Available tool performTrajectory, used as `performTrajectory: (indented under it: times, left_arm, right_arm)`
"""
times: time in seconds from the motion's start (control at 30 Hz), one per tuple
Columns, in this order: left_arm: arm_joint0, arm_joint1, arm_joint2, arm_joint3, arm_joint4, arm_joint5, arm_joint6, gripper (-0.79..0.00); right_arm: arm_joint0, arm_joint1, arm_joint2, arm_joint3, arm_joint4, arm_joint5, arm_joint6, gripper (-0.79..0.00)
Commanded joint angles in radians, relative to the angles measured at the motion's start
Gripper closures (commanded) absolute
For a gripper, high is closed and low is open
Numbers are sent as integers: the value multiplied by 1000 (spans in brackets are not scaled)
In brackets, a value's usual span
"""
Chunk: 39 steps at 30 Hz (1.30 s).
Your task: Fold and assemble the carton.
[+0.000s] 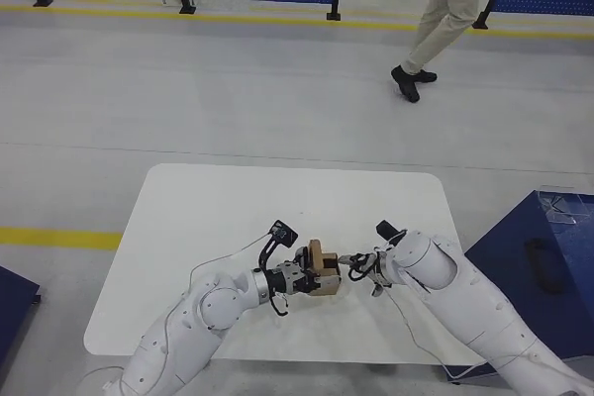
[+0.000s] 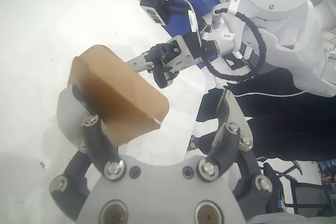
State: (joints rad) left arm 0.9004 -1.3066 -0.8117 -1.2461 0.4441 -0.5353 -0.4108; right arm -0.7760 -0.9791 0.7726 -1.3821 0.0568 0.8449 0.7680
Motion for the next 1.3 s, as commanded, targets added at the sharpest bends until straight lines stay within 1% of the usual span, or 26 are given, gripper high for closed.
performTrajectory:
  times: [0.0,0.1,0.2,0.33,0.5,0.7,1.03,1.27]
  left_arm:
    - [-1,-1,3,4,-1,-10,-9,-785]
    - [-8,-5,13,12,52,1,-2,-785]
    - [-12,-10,15,29,38,-1,2,-785]
    - [-21,-14,14,50,36,-1,-2,-785]
    - [-22,-14,5,55,39,-16,-1,-785]
    - [-16,-13,-7,56,39,-27,-1,-785]
    - [-10,-16,-16,58,40,-39,-1,-785]
    - [-10,-19,-20,63,42,-39,-2,-785]
  right_arm:
    - [6,-5,-14,5,-5,1,5,-785]
    - [15,-14,-29,13,-8,3,8,-785]
    - [26,-15,-24,21,-1,0,34,-785]
    - [37,-3,10,23,-5,4,62,-785]
    - [28,15,57,5,-9,2,91,-785]
    - [9,24,59,-16,-14,-32,146,-785]
    - [-27,30,97,-56,7,-59,113,-785]
    - [-39,24,78,-63,0,-76,102,-785]
